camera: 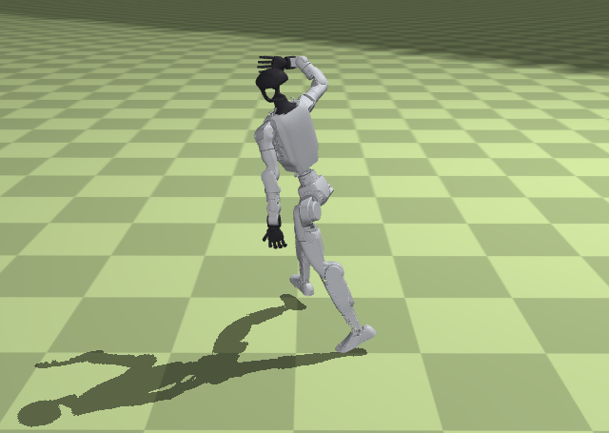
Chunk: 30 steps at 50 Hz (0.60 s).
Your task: Kungfu
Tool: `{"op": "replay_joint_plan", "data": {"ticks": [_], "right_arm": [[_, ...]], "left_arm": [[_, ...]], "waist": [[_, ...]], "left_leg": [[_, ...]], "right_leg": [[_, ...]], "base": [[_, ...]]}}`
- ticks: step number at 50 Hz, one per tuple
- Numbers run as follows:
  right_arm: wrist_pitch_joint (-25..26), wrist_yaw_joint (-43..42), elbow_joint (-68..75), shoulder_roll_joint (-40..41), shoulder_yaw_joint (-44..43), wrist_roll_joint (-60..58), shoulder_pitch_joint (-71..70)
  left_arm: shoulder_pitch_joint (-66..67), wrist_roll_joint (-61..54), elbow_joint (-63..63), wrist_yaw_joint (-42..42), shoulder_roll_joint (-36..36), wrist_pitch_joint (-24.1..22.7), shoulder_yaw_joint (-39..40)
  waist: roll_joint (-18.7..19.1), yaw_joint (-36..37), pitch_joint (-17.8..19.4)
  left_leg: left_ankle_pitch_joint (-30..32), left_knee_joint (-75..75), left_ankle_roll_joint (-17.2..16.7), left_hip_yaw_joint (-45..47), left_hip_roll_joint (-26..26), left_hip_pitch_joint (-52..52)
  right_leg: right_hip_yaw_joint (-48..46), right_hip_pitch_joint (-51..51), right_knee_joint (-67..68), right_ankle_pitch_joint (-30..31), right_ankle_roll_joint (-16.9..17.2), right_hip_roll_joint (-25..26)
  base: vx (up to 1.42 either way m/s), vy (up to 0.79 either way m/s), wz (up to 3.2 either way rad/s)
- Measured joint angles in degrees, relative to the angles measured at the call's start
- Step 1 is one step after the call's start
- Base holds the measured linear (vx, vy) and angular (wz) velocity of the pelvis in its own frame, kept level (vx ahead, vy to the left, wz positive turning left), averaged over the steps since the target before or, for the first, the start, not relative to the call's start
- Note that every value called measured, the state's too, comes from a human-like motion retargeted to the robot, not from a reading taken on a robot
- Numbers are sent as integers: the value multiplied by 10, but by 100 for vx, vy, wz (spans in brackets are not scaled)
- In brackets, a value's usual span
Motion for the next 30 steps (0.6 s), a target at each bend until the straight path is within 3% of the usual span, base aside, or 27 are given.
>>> {"op": "replay_joint_plan", "data": {"ticks": [4, 7, 9, 10, 12, 13, 15, 18, 22, 30], "right_arm": [[-5, -7, -13, 16, 54, -16, -48], [-11, -14, 0, 26, 94, -24, -80], [-14, -14, 10, 39, 104, -27, -92], [-15, -14, 13, 47, 107, -28, -97], [-17, -21, 15, 70, 116, -31, -103], [-17, -25, 15, 80, 124, -34, -109], [-19, -30, 15, 98, 146, -37, -128], [-25, -32, 18, 117, 180, -30, -161], [-30, -30, 24, 139, 217, -23, -203], [-41, -33, 32, 198, 255, -20, -262]], "left_arm": [[37, 31, 46, 3, 39, -11, -25], [52, 113, 59, 41, 51, -30, -42], [60, 183, 58, 79, 43, -47, -45], [63, 218, 56, 97, 37, -56, -44], [73, 274, 57, 120, 30, -61, -38], [79, 292, 57, 126, 25, -63, -36], [96, 314, 60, 133, 17, -67, -36], [107, 323, 68, 127, 6, -67, -37], [116, 317, 74, 136, -5, -60, -34], [97, 298, 91, 191, -15, -46, -34]], "waist": [[-17, 11, -17], [-53, 58, -21], [-82, 97, -26], [-104, 113, -27], [-124, 147, -18], [-128, 155, -14], [-115, 166, -3], [-106, 183, 19], [-108, 220, 48], [-95, 306, 102]], "left_leg": [[173, 51, 8, 8, 41, 49], [246, 199, 54, -63, 54, 21], [195, 274, 8, -153, -26, -23], [165, 315, 0, -196, -94, -53], [104, 390, 0, -197, -157, -107], [71, 416, 0, -192, -157, -133], [4, 451, 0, -200, -93, -175], [-69, 456, 61, -202, -82, -245], [-87, 349, 62, -239, -123, -301], [-105, 42, 127, -218, -79, -322]], "right_leg": [[-6, 63, 20, -94, 6, 46], [18, 128, -3, -125, 15, 80], [60, 148, -21, -126, 20, 85], [95, 151, -24, -125, 28, 72], [140, 176, -35, -123, 40, 73], [150, 194, -47, -122, 40, 81], [141, 255, -101, -119, 16, 148], [164, 321, -156, -111, 4, 198], [218, 392, -197, -108, -14, 246], [351, 514, -191, -154, -42, 325]], "base": [[57, -77, -70], [61, -69, -133], [45, -28, -173], [46, -5, -180], [48, -10, -182], [44, -38, -154], [43, -71, -127], [45, -45, -119], [34, -27, -158], [58, -20, -184]]}}
